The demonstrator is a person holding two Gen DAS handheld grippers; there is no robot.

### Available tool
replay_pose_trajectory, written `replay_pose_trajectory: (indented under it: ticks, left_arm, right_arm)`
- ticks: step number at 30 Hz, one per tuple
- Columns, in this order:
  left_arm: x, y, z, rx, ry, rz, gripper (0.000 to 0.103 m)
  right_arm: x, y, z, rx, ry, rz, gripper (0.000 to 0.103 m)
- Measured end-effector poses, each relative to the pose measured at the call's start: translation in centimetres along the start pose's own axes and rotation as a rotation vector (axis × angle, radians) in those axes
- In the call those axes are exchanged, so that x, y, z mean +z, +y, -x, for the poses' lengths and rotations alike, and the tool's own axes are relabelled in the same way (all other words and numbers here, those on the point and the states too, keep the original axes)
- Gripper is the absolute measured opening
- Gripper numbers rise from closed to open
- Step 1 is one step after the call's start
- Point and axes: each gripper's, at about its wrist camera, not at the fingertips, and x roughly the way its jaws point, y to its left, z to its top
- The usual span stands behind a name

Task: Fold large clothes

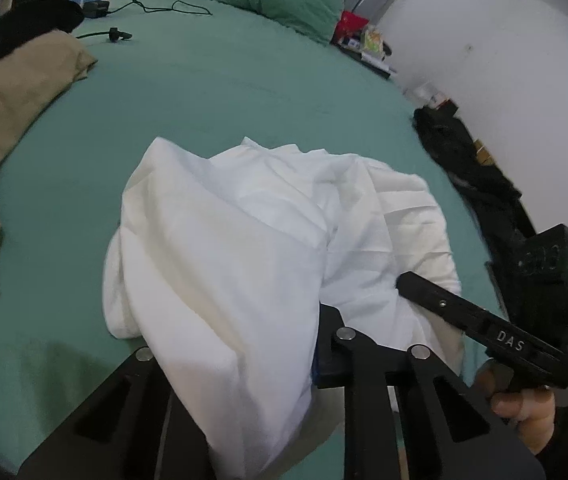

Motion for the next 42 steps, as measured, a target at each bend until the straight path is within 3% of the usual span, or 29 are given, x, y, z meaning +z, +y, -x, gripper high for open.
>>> replay_pose_trajectory:
  ticks: [3,5,10,11,13,16,20,28,36,42]
  left_arm:
    - [-0.8,-0.9,0.4,0.053,0.028,-0.041,0.020]
    - [-1.2,-0.8,0.3,0.071,0.048,-0.055,0.019]
    - [-1.5,0.6,0.2,0.041,0.054,0.012,0.020]
    - [-1.6,0.5,0.2,0.042,0.050,0.019,0.020]
    - [-1.7,0.4,0.6,0.046,0.036,0.018,0.019]
    - [-1.8,0.4,1.2,0.045,0.025,0.027,0.018]
    - [-1.7,-0.1,2.3,0.076,0.003,0.016,0.017]
    - [0.4,-0.6,5.9,0.029,-0.083,0.013,0.017]
    - [4.1,-0.5,8.6,-0.012,-0.153,-0.005,0.017]
    - [7.0,2.3,10.2,-0.009,-0.203,-0.006,0.017]
  right_arm:
    - [-0.8,0.3,0.1,-0.016,0.033,0.021,0.025]
    - [-1.5,0.2,-0.5,-0.027,0.090,0.037,0.044]
    - [-2.4,-0.3,-1.2,0.037,0.066,0.028,0.051]
    - [-2.5,-0.4,-1.3,0.048,0.062,0.014,0.051]
    - [-2.6,-0.6,-1.3,0.083,0.059,-0.028,0.029]
    - [-2.5,-0.3,-0.5,0.107,0.030,-0.031,0.020]
    - [-2.0,2.1,1.4,0.098,-0.031,0.061,0.018]
    - [0.3,5.8,4.3,0.108,-0.150,0.189,0.018]
    - [3.1,8.7,4.8,0.113,-0.220,0.243,0.018]
    - [4.3,11.1,3.9,0.121,-0.246,0.286,0.018]
